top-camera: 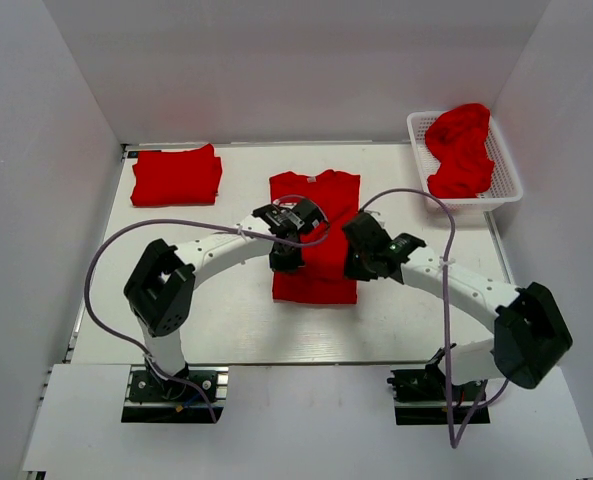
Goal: Fold and stack the t-shirts
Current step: Fold the folded rectangular tshirt in 1/3 of the way
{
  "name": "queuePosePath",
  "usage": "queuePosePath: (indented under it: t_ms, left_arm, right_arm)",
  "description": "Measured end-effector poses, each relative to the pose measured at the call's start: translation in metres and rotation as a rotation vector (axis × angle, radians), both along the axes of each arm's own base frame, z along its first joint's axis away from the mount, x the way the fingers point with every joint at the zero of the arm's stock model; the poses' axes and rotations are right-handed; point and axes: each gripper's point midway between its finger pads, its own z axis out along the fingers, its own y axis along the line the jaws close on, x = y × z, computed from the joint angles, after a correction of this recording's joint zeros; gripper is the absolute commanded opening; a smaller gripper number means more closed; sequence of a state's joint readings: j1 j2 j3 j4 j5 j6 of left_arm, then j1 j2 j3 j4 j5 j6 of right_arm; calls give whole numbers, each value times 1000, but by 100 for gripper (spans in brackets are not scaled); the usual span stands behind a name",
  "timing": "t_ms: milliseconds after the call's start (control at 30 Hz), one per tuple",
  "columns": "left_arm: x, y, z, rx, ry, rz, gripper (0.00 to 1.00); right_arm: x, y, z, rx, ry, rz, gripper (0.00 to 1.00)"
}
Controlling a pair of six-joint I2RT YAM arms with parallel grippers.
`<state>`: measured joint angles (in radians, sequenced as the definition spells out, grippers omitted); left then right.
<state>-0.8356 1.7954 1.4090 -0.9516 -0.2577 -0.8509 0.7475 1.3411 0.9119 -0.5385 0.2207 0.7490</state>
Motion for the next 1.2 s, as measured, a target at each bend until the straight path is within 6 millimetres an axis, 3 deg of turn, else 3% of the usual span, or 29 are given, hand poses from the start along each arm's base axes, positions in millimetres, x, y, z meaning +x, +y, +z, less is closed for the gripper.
queuePosePath:
  t_ms: [233,467,667,733,800,833,867,1000,1033,1133,1200]
  left_arm:
    - [31,6,-6,6,-15,-5,0]
    - [63,3,-17,10,-38,-33,0]
    - [79,3,-28,20,-41,-49,0]
    - [85,2,-29,19,-45,-44,23]
    - [91,3,-30,19,-50,-37,35]
    - [94,5,-30,22,-53,-33,49]
    - [96,8,-31,28,-52,-26,59]
    - [111,19,-27,40,-66,12,76]
    - [114,21,-24,40,-74,21,86]
    - [128,26,-11,37,-110,50,99]
    - [136,28,-3,38,-135,63,99]
  right_arm:
    - [43,3,-2,-19,-16,-16,0]
    - [69,1,-10,-15,-3,-28,0]
    - [87,3,-18,-18,17,-25,0]
    - [93,4,-21,-20,23,-26,0]
    - [100,3,-26,-24,30,-24,15]
    - [102,2,-29,-30,35,-23,23]
    - [105,1,-31,-34,40,-24,39]
    - [120,0,-30,-42,40,-16,73]
    - [125,2,-27,-39,33,-13,79]
    - [138,7,-13,-20,1,1,90]
    - [144,10,-3,-9,-20,16,90]
